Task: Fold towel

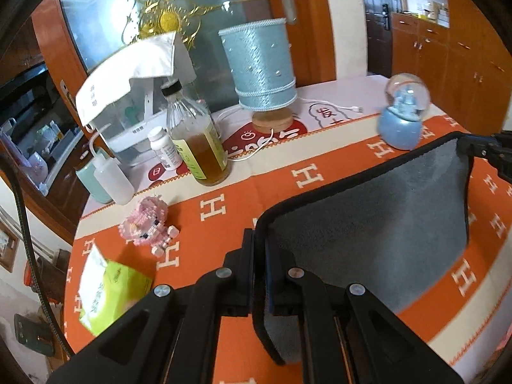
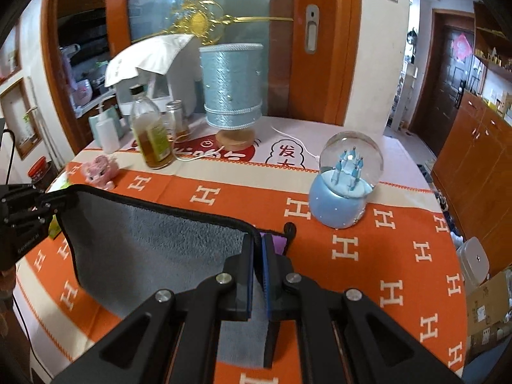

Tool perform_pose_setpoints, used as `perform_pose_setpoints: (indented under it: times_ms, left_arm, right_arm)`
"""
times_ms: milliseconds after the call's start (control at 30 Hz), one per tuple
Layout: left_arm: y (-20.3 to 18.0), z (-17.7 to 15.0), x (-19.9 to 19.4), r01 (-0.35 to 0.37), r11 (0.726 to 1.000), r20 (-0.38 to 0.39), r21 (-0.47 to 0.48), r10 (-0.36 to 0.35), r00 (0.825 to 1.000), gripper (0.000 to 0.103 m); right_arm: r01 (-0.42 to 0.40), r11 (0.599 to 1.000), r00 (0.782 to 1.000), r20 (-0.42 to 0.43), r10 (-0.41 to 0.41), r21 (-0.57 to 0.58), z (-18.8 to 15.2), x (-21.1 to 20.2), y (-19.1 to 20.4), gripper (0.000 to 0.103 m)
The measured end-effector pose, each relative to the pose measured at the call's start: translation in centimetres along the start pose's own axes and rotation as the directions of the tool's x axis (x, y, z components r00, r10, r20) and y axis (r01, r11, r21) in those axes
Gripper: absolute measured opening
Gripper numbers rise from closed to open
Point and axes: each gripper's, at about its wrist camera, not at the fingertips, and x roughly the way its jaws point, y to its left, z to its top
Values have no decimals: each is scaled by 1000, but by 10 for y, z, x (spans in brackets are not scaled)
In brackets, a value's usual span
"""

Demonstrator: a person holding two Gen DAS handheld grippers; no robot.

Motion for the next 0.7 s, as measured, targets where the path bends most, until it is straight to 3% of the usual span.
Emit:
perform_pose_setpoints:
  times_ms: [433,600,633,700]
  left_arm:
    - [-4,9,85,-11,999,-101,-39,7,995,4]
    - [-9,6,110,-25,999,-139,-49,18,990,7]
    - [-10,5,113,-22,998,-150,-51,14,989,12]
    - [-8,4,121,-27,997,-189,-68,14,982,61]
  right_arm:
    - [61,998,991,-119,-59,9,4,82,-3,5]
    - [47,999,983,-181,-43,19,1,107,-2,6]
    - [55,998,979,-198,-48,31,0,112,-4,8]
    - [83,996,973,-220,-71,45,-1,117,-5,22]
